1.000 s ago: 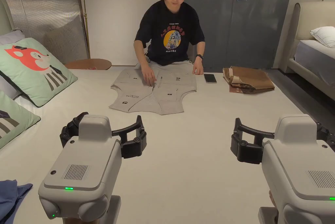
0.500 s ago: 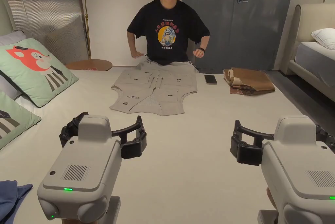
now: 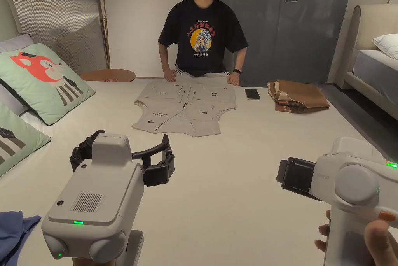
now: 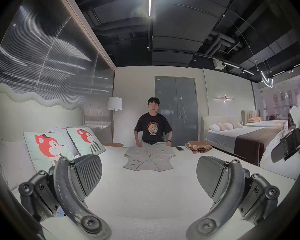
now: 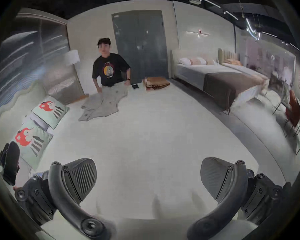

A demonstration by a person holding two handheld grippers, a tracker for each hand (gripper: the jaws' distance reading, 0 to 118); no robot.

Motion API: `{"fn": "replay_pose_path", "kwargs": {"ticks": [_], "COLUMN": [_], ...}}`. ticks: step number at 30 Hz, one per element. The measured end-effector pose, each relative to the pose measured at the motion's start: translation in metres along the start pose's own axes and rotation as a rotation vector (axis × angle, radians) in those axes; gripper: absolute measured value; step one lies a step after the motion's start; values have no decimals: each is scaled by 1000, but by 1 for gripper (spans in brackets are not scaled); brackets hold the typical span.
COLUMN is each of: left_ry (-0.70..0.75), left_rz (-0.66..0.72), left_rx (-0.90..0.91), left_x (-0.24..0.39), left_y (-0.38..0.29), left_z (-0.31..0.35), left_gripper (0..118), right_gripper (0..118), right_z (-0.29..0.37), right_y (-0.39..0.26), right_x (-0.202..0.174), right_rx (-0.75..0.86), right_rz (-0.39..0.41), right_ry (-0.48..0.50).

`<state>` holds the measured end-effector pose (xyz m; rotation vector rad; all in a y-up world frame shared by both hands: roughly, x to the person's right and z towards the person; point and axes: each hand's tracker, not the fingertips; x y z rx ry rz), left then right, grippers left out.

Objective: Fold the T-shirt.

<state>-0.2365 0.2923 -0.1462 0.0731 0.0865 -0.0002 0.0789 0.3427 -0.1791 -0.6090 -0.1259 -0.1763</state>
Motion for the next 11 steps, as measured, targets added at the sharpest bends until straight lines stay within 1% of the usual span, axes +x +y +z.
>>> {"fn": "replay_pose_path", "kwargs": {"ticks": [2,5,8,9,11], "left_ry": [3,3,5,7,5], "left_rz": [-1,-5,-1,1,-1], "left_rx": [0,-1,2,3,4], "left_x": [0,0,0,0,-1], "left_y": [0,1,2,3,2], "left_z": [0,1,2,2,2], "left_gripper": [109,109,109,109,109], "right_gripper": [118,118,118,118,118], "right_z": [0,2,-2,-2,0], "right_y": [-2,-4,-3,-3,-3], "right_x": [-1,-2,3,3,4], "right_rx": [20,42,42,35,37], "right_rz": [28,41,17,21,-12], "right_ry": [-18,-33,-16,-4,6]}}
